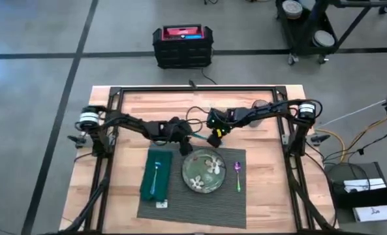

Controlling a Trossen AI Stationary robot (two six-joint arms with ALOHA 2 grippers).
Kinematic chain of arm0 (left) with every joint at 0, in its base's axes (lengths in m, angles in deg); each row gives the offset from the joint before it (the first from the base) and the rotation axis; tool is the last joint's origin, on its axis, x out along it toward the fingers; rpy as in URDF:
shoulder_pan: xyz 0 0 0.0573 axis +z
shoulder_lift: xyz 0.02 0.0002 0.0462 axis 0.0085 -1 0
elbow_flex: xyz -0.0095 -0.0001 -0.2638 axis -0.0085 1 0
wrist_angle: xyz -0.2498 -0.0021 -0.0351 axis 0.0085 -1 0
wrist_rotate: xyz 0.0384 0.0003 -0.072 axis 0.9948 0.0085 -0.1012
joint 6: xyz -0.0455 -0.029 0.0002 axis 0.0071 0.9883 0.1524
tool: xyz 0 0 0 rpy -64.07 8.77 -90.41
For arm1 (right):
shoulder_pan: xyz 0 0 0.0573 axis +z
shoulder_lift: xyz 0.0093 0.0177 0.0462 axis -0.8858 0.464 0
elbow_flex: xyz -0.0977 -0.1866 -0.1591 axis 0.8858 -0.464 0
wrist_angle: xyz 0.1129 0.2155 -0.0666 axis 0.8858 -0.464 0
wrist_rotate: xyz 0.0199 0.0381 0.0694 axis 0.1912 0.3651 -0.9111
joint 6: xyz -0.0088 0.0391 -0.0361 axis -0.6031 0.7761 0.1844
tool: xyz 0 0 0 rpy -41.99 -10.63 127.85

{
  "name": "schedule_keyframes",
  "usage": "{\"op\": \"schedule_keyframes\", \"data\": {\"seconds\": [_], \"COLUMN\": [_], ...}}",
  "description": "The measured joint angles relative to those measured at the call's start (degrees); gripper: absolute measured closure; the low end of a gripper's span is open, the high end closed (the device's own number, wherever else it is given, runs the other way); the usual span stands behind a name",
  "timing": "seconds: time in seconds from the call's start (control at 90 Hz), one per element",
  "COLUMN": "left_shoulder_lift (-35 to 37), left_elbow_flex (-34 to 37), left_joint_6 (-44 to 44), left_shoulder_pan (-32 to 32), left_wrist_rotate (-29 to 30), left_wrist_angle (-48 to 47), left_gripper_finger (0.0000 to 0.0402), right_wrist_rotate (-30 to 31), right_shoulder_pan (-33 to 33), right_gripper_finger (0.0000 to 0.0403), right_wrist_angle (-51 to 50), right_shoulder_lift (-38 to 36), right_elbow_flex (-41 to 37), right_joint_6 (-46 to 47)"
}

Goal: Set table place
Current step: Put the iridescent blue knife on the gray place mat

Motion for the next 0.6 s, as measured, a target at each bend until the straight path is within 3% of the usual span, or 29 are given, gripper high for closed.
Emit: {"op": "schedule_keyframes", "data": {"seconds": [0.289, 0.6], "left_shoulder_lift": [-6.3, -7.9], "left_elbow_flex": [-7.2, -9.3], "left_joint_6": [-2.6, -5.6], "left_shoulder_pan": [3.1, 5.5], "left_wrist_rotate": [-0.1, -0.1], "left_wrist_angle": [0.6, 2.8], "left_gripper_finger": [0.0326, 0.0326], "right_wrist_rotate": [1.4, 0.7], "right_shoulder_pan": [1.8, 1.8], "right_gripper_finger": [0.0403, 0.0403], "right_wrist_angle": [3.7, 5.1], "right_shoulder_lift": [-0.1, 0.1], "right_elbow_flex": [-2.6, -2.2], "right_joint_6": [3.0, 3.9]}}
